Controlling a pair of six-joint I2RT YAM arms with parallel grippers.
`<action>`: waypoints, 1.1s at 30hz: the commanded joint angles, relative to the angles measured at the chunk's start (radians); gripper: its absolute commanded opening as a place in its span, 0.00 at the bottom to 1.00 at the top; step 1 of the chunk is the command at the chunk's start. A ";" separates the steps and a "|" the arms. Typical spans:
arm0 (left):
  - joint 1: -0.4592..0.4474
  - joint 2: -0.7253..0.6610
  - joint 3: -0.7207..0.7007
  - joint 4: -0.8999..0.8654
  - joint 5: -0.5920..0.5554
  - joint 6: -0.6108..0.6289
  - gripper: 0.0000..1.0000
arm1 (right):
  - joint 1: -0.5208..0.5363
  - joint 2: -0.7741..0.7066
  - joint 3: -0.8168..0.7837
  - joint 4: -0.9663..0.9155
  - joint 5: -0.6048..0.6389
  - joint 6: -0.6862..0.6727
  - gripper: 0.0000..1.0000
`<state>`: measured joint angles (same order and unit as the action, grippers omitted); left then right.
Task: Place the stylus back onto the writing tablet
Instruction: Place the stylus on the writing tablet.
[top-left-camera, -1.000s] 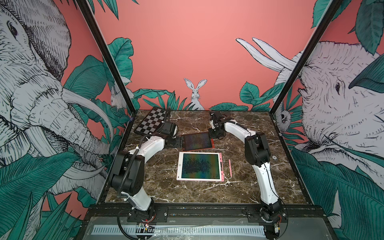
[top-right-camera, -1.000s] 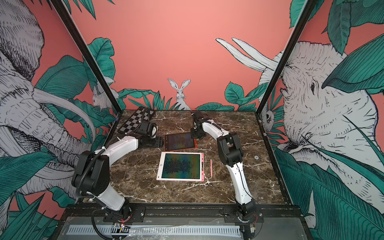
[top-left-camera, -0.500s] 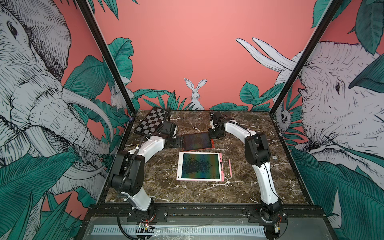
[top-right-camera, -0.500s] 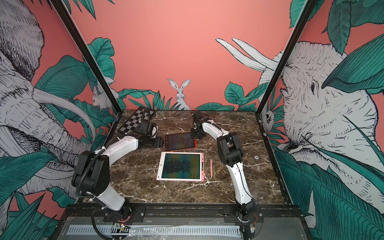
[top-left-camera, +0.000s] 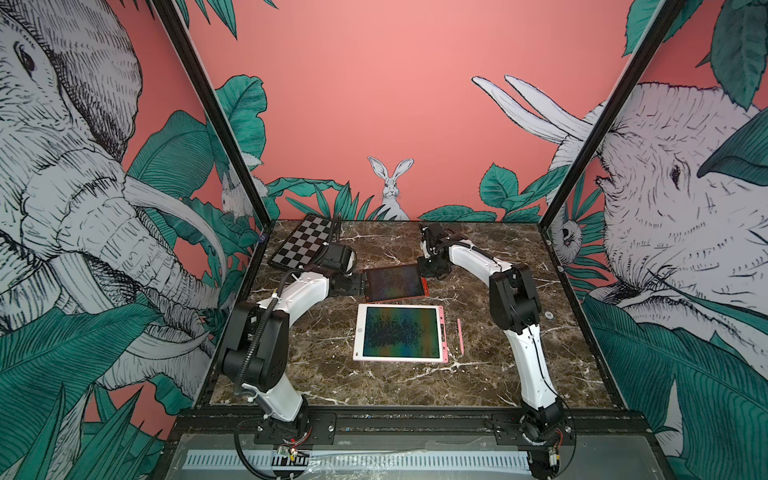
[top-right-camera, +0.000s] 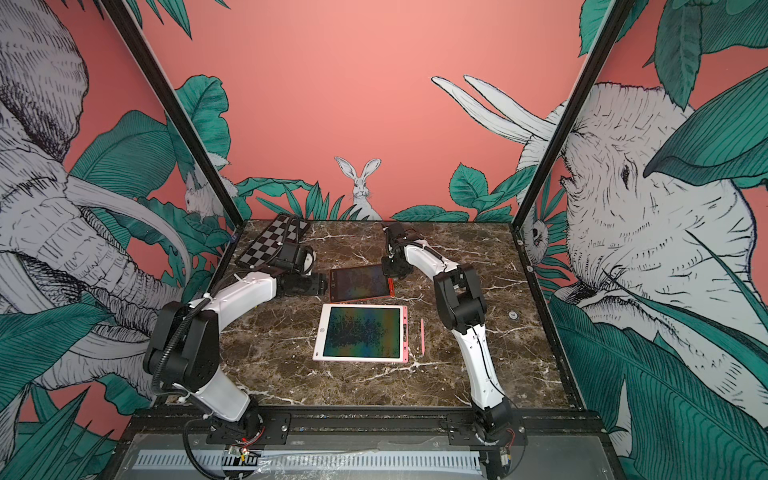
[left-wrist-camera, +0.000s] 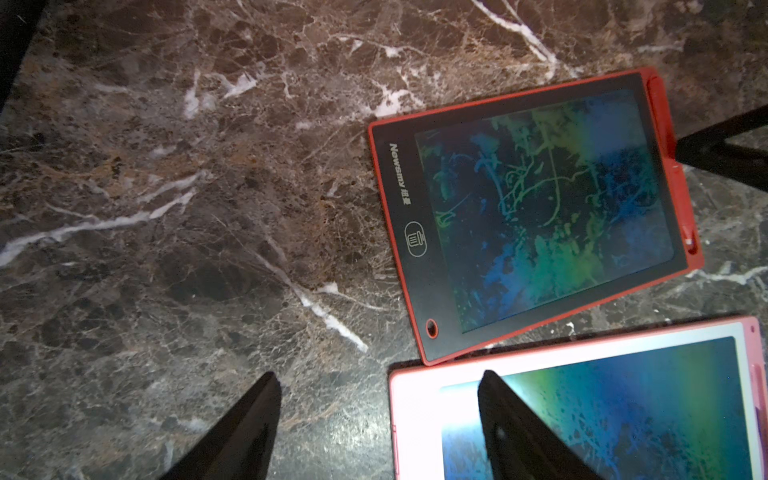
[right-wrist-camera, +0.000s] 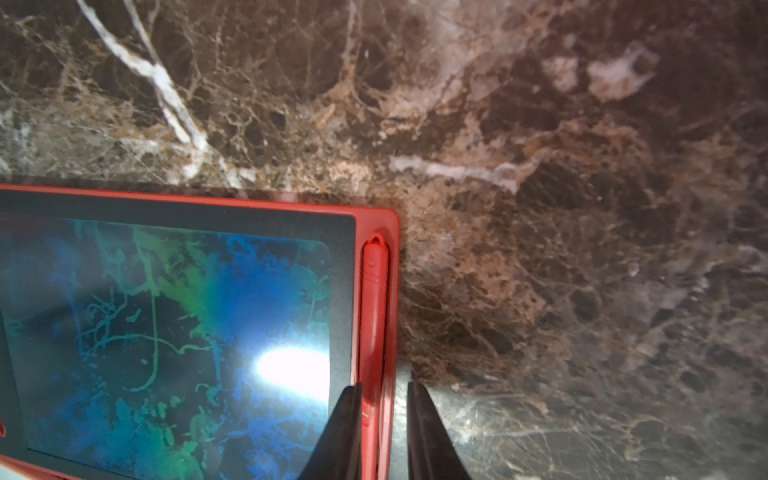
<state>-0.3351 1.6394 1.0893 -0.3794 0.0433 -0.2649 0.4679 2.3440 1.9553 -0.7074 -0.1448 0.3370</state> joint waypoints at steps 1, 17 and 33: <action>0.001 -0.038 -0.009 -0.004 -0.005 -0.008 0.78 | 0.006 -0.054 -0.004 -0.007 0.026 -0.007 0.22; 0.001 -0.043 -0.004 -0.010 -0.017 0.000 0.78 | -0.006 0.044 0.137 -0.081 0.050 -0.035 0.12; 0.000 -0.038 -0.003 -0.013 -0.016 0.001 0.78 | -0.007 0.104 0.219 -0.127 0.059 -0.051 0.03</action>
<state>-0.3351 1.6394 1.0893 -0.3798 0.0395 -0.2646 0.4637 2.4313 2.1445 -0.7994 -0.1001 0.2985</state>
